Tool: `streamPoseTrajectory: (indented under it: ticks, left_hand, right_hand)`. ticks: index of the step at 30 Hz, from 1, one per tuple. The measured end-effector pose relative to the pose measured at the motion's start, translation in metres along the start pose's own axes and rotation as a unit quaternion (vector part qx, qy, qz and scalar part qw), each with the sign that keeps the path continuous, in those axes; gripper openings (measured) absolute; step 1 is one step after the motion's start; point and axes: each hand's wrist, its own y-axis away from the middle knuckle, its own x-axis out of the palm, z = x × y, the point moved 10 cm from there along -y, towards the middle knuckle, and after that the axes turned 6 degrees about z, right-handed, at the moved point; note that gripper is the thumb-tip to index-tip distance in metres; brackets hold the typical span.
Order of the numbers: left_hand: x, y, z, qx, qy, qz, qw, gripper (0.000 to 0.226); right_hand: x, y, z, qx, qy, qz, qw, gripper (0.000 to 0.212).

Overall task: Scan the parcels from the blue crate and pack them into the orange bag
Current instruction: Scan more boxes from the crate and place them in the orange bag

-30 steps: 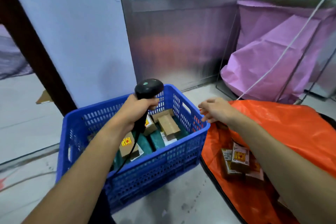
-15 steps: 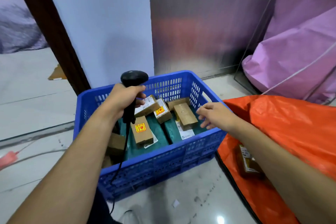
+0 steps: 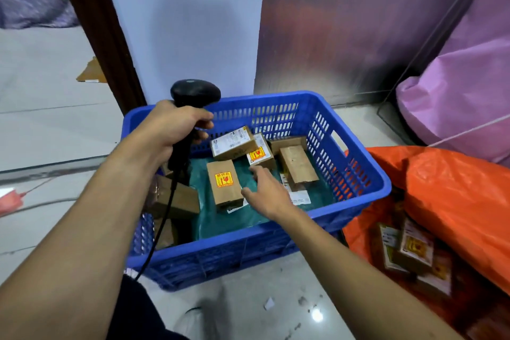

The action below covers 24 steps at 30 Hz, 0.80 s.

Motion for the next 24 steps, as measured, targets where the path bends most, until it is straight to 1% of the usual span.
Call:
streamPoseTrajectory:
  ticks: [3,4,6,10,13,17,20,22,24]
  left_hand:
    - [-0.006,-0.001,0.000,-0.004,0.016,-0.004,1.000,0.009]
    - [-0.006,-0.002,-0.001,-0.006,0.020,-0.004,1.000,0.008]
    - [-0.010,-0.003,0.000,-0.011,0.030,-0.009,0.999,0.006]
    - [-0.012,-0.007,-0.006,-0.006,0.053,-0.007,0.999,0.005]
    - [-0.015,-0.007,-0.013,0.002,0.065,-0.006,0.998,0.009]
    - [-0.027,-0.006,-0.016,0.003,0.065,-0.023,0.998,0.012]
    - [-0.037,-0.007,-0.013,0.004,0.071,-0.035,0.997,0.015]
    - [-0.040,-0.007,-0.014,0.006,0.071,-0.039,0.997,0.015]
    - [-0.045,-0.008,-0.014,0.011,0.073,-0.045,0.996,0.015]
  right_hand:
    - [0.021,-0.028,0.013,-0.012,0.018,0.013,1.000,0.063]
    - [0.029,-0.037,0.012,-0.004,0.032,0.026,0.999,0.063]
    - [0.051,-0.054,0.010,0.003,0.082,0.060,0.995,0.064]
    - [0.082,-0.075,0.013,-0.015,0.177,0.123,0.976,0.056]
    - [0.097,-0.086,0.013,-0.007,0.237,0.141,0.961,0.071]
    - [0.099,-0.101,0.013,0.030,0.239,0.101,0.965,0.090]
    - [0.108,-0.110,0.005,0.072,0.280,0.108,0.951,0.104]
    - [0.110,-0.114,0.000,0.095,0.270,0.106,0.952,0.105]
    - [0.112,-0.116,-0.003,0.110,0.233,0.107,0.960,0.111]
